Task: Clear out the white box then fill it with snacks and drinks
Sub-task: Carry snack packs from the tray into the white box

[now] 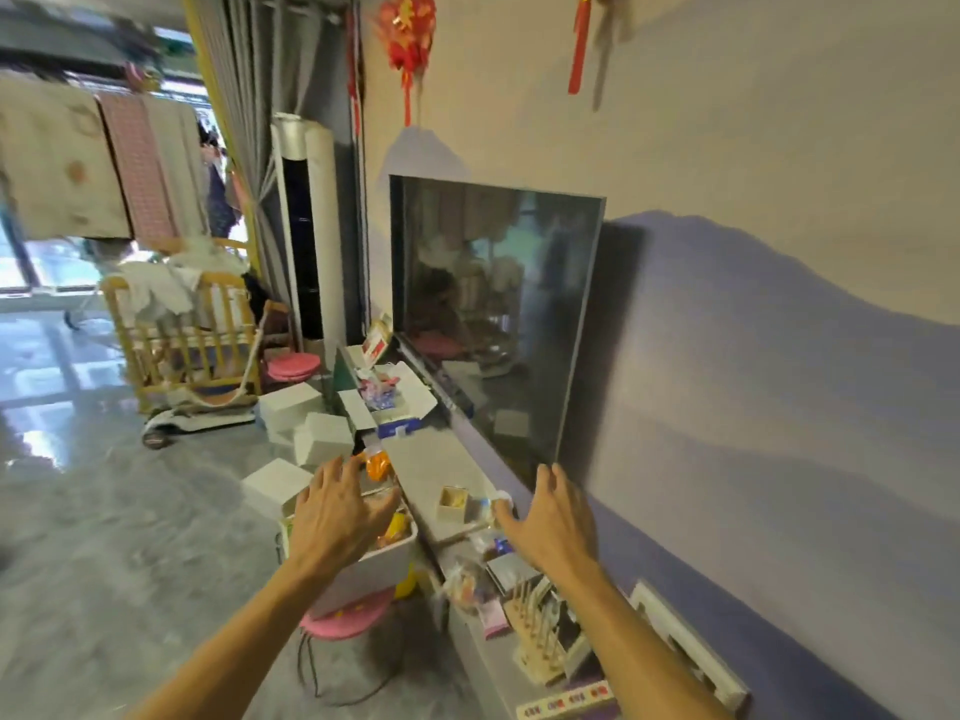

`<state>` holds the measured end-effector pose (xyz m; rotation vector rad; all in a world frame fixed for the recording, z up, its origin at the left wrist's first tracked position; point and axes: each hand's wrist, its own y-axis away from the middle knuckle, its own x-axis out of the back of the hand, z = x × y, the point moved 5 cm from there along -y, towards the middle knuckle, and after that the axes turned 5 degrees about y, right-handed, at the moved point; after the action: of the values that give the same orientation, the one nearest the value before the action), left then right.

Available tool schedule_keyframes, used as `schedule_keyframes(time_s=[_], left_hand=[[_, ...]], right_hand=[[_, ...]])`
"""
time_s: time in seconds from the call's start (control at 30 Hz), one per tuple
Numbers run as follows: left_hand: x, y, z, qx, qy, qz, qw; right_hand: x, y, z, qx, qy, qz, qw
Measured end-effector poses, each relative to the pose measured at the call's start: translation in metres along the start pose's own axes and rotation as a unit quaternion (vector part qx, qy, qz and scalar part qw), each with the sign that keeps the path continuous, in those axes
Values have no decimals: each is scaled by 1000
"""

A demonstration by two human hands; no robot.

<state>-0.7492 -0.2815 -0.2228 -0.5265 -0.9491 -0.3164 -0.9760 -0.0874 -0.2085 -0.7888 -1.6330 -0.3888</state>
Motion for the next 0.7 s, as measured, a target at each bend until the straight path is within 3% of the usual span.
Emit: schedule_keyframes(time_s=[0.33,0.7], left_hand=[[24,-74,-160,90,-46,8,995],[-40,-196,-224,123,-62,-18,990]], right_hand=[[-80,-97,-182,83,-17,-58,995],[-189,-242,-248,123,-41,-88,988]])
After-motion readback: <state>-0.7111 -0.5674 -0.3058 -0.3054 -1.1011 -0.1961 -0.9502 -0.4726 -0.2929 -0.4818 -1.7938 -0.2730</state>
